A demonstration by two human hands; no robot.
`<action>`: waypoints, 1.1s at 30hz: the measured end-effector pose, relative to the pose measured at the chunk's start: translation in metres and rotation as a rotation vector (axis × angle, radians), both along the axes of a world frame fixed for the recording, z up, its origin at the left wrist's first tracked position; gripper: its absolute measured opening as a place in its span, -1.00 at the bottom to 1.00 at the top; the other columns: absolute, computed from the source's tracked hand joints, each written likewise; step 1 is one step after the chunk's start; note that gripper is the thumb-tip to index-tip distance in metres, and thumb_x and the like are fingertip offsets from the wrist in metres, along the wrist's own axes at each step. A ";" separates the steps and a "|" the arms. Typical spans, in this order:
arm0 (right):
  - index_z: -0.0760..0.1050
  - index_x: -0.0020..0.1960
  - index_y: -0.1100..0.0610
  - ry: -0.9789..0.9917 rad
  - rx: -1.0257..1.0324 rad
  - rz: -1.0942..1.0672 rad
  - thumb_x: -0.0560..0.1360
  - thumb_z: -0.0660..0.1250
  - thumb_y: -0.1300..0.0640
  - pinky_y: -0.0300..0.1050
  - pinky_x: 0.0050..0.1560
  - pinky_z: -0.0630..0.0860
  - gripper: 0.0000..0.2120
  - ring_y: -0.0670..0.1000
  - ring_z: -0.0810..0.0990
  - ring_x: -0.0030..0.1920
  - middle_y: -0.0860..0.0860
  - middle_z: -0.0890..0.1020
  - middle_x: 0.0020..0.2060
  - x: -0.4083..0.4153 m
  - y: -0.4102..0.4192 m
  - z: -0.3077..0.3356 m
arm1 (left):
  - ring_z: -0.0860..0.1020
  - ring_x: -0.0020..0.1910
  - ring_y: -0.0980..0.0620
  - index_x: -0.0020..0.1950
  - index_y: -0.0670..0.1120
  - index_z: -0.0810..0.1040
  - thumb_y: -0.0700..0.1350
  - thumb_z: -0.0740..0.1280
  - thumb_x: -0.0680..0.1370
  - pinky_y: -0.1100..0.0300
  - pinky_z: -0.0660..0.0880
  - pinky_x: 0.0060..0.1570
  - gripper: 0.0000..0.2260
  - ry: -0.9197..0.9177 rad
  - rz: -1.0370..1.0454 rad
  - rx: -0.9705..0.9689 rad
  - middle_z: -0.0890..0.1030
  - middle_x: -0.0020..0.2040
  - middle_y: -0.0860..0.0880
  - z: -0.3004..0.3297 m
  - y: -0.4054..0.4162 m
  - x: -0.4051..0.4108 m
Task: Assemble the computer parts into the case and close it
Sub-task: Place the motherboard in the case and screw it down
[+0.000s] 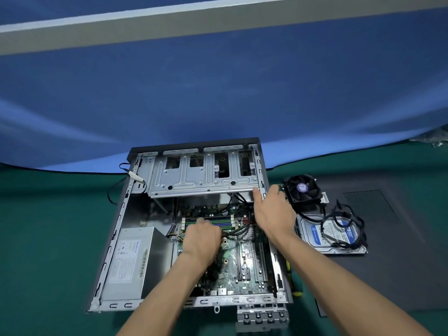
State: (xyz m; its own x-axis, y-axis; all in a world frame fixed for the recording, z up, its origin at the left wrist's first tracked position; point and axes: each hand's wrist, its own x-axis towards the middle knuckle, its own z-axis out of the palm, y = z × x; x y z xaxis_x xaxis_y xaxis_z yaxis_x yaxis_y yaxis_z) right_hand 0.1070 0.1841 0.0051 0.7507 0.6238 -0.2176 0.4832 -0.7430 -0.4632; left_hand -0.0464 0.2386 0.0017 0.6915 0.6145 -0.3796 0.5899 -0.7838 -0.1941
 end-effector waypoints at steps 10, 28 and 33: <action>0.24 0.35 0.04 -0.060 0.208 0.026 0.61 0.06 -0.13 -0.10 -0.14 0.31 -0.61 0.05 0.45 0.01 0.09 0.37 0.24 -0.005 -0.003 0.004 | 0.22 -0.60 0.19 -0.32 -0.06 0.40 -0.08 0.17 0.64 0.31 0.17 -0.54 -0.68 -0.993 0.680 -0.772 0.29 -0.60 0.11 -0.013 0.004 0.007; 0.67 -0.22 0.05 -0.408 0.188 0.851 0.41 0.45 -0.10 0.00 -0.01 0.43 -0.79 0.01 0.44 -0.13 -0.10 0.57 -0.27 -0.018 -0.040 0.009 | 0.17 -0.65 0.15 -0.22 -0.17 0.44 -0.12 0.21 0.63 0.33 0.16 -0.65 -0.76 -1.478 1.247 -1.207 0.19 -0.59 0.06 -0.005 -0.004 0.028; 0.64 0.03 0.01 -0.374 0.116 0.862 0.57 0.18 -0.13 -0.11 0.05 0.16 -0.68 -0.08 0.19 -0.08 -0.13 0.50 -0.16 -0.016 -0.039 0.003 | 0.45 -0.48 0.10 0.01 -0.25 0.58 -0.22 0.29 0.56 0.30 0.43 -0.51 -0.88 -1.247 1.062 -1.290 0.48 -0.38 -0.03 -0.007 -0.009 0.005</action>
